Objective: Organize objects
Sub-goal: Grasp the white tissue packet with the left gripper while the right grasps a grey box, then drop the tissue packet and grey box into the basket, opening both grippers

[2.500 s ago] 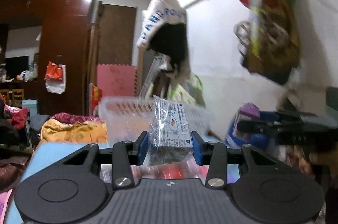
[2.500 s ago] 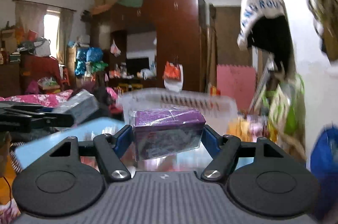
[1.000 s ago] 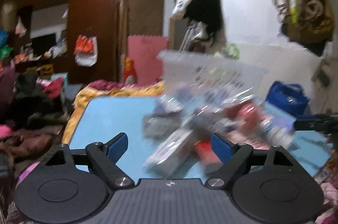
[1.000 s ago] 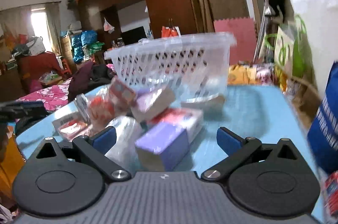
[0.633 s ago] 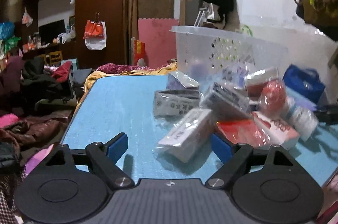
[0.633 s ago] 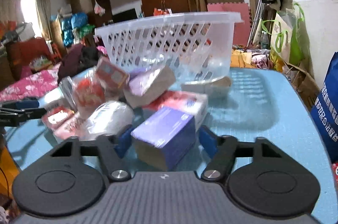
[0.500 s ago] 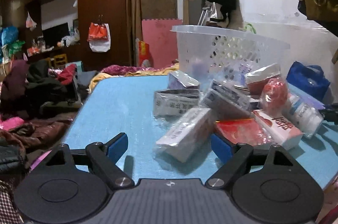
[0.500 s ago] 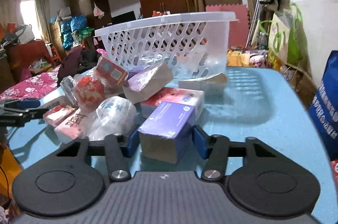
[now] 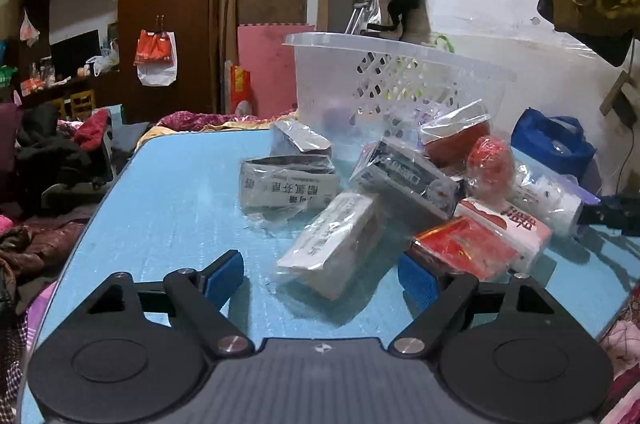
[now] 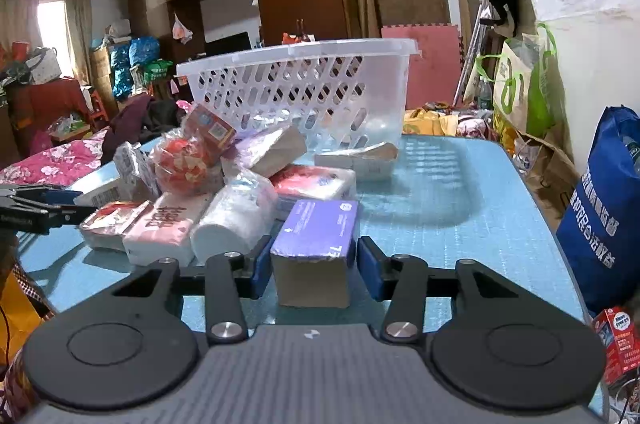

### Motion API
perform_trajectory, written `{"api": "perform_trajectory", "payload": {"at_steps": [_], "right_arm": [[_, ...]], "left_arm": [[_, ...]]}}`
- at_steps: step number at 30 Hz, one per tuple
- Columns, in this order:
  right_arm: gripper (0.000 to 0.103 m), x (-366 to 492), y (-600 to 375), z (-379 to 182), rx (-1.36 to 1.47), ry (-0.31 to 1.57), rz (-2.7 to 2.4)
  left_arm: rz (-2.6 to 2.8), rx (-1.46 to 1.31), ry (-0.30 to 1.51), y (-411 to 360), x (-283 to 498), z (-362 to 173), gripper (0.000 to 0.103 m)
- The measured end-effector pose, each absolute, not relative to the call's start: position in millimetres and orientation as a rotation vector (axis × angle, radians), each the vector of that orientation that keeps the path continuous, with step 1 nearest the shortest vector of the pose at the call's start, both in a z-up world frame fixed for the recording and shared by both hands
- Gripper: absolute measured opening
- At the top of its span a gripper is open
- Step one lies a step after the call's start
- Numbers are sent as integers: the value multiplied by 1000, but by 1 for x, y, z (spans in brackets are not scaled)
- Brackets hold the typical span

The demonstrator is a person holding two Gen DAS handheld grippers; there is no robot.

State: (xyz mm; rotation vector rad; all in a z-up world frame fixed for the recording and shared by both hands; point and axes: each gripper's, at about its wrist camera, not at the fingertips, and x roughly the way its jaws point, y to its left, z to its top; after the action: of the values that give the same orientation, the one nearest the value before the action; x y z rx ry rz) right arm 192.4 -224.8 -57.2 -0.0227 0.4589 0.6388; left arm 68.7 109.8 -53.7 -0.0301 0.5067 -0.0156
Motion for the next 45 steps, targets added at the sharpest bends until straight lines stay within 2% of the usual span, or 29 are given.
{"api": "perform_trajectory", "payload": {"at_steps": [2, 3, 6, 12, 24, 27, 29, 31, 32, 33, 34, 45], "right_arm": [[51, 194, -224, -61, -22, 468, 638], [51, 195, -224, -62, -23, 472, 639], [47, 193, -224, -64, -36, 465, 632], [43, 188, -235, -56, -34, 439, 621], [43, 187, -246, -47, -13, 413, 610], [43, 189, -244, -49, -17, 421, 611], [43, 190, -243, -50, -16, 425, 610], [43, 190, -244, -51, -13, 427, 610], [43, 191, -245, -50, -12, 427, 611], [43, 191, -245, -50, -12, 426, 610], [43, 191, -246, -50, -11, 425, 609], [43, 189, -252, -34, 13, 385, 613]], "left_arm": [[-18, -38, 517, 108, 73, -53, 87], [-20, -35, 516, 106, 74, -54, 84], [-2, 21, 499, 97, 76, -57, 55], [-37, 10, 462, 96, 62, -56, 49], [-56, 23, 466, 91, 58, -58, 47], [-59, 29, 462, 89, 60, -60, 52], [-68, 30, 461, 88, 62, -60, 61], [-58, 38, 456, 86, 63, -62, 62], [-51, 44, 450, 85, 64, -63, 62], [-49, 36, 443, 86, 64, -63, 53], [-49, 29, 437, 86, 63, -63, 48], [-34, -53, 295, 99, 41, -33, 45]]}}
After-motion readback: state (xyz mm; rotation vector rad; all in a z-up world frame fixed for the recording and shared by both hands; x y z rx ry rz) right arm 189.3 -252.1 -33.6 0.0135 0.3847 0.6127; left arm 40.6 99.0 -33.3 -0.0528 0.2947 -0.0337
